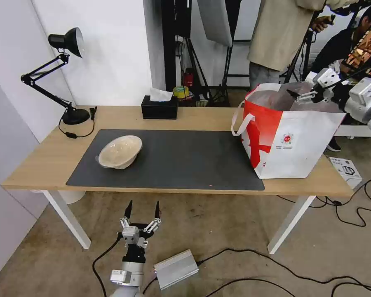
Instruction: Pick up the trash from the table and place it into the takeout bag.
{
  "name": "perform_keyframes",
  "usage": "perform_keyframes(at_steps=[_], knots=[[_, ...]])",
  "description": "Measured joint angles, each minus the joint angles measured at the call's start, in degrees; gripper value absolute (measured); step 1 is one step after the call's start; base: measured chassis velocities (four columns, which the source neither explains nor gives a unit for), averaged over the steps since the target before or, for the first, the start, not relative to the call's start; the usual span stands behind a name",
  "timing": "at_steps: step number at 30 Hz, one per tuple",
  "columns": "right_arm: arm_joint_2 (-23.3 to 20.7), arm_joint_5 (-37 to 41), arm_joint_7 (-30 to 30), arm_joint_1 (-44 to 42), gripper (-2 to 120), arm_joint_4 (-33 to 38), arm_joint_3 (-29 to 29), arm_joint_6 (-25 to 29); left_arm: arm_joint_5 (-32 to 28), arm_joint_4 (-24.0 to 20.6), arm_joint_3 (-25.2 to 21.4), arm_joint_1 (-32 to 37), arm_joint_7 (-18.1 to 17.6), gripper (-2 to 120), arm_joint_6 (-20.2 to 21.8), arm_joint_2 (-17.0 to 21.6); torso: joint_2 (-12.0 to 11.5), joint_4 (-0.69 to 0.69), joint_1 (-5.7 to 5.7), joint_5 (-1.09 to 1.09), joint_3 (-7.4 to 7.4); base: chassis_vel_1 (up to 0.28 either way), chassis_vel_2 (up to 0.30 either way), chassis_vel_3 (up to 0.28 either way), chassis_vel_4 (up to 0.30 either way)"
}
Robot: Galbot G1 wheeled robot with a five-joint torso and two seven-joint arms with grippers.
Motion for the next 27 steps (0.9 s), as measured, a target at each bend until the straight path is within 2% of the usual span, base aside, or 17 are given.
perform_keyframes(at_steps=[7, 13, 20, 27], knots=[[-0.7, 5.8, 5.0, -2.9, 100, 4.2, 2.7, -1.4, -0.3, -0.4, -0.1, 0.3, 0.0, 100, 0.0, 0.4, 0.0, 0.02, 0.0, -0.08, 0.0, 0.0, 0.0, 0.0, 0.0], [-0.4, 10.2, 9.7, -4.9, 100, 7.2, 4.9, -1.9, -0.7, -0.7, -0.3, 0.1, -0.1, 100, 0.0, 0.8, 0.0, 0.01, 0.0, -0.02, 0.0, 0.0, 0.0, 0.0, 0.0], [2.7, 12.5, 15.3, -6.5, 100, 10.4, 6.3, -0.7, -1.3, -1.5, -0.7, 0.1, -0.4, 100, -0.1, 0.9, 0.0, 0.03, 0.0, 0.02, 0.0, 0.0, 0.0, 0.0, 0.0], [5.6, 12.3, 16.3, -7.4, 100, 10.8, 6.7, 1.3, -1.5, -2.1, -1.3, 0.0, -0.6, 100, 0.1, 0.7, 0.0, 0.02, 0.0, 0.02, 0.0, 0.0, 0.0, 0.0, 0.0]])
